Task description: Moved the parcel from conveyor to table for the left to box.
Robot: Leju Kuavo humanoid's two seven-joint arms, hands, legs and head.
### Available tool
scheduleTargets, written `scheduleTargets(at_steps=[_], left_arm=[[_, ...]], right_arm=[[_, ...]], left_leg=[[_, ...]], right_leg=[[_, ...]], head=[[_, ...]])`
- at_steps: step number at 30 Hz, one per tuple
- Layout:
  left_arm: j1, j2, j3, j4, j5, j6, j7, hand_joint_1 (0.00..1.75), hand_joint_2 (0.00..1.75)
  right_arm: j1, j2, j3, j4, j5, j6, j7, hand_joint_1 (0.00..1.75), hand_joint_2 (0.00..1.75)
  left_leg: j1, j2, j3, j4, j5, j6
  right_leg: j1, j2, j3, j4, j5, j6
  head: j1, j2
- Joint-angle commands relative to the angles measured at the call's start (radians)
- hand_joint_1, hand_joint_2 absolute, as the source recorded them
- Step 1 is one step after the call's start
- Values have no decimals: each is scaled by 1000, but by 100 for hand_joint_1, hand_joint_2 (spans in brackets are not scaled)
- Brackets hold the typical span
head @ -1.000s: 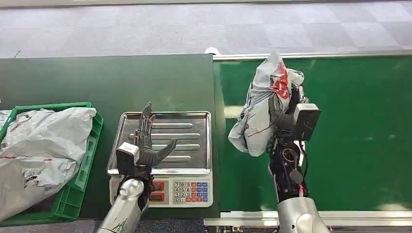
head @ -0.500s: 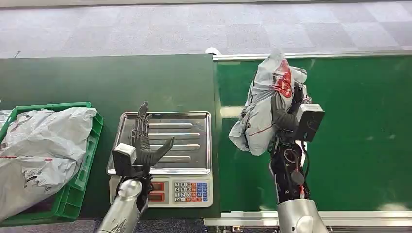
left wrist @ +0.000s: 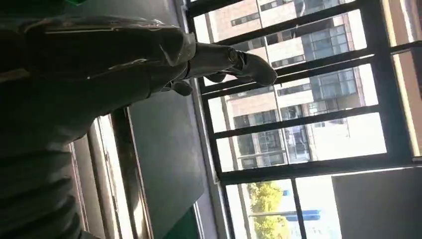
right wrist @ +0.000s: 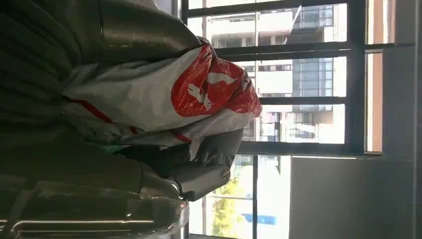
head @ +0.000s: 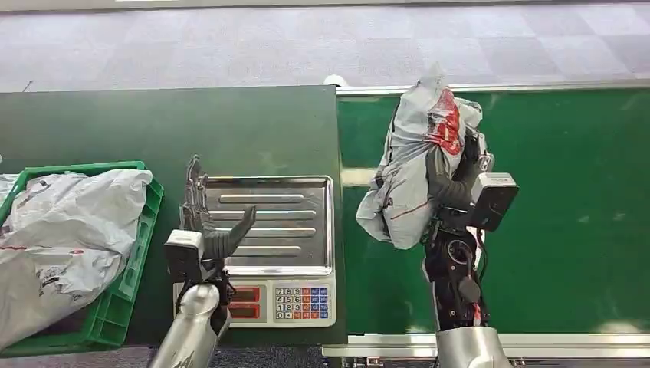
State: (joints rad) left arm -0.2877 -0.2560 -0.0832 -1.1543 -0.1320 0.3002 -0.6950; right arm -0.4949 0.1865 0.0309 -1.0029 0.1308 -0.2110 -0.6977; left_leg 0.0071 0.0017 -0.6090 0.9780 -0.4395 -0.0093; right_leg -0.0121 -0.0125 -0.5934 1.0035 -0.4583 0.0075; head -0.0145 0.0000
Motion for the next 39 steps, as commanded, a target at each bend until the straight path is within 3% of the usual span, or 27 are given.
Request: scheduleTargets(at_steps=[1,39], left_arm=[[2,11,-13,-7,-3,1,-3,0,175],[2,11,-13,-7,-3,1,-3,0,175]], right_arm=[[-19,-2,30,-27,-5,2,0,175,175],[-19,-2,30,-27,-5,2,0,175,175]], left_leg=[[0,1,2,0,-1,0],[0,1,4,0,-1,0]], right_leg=[[0,1,2,-1,0,0],[0,1,4,-1,-1,0]], head=[[0,0],[0,0]])
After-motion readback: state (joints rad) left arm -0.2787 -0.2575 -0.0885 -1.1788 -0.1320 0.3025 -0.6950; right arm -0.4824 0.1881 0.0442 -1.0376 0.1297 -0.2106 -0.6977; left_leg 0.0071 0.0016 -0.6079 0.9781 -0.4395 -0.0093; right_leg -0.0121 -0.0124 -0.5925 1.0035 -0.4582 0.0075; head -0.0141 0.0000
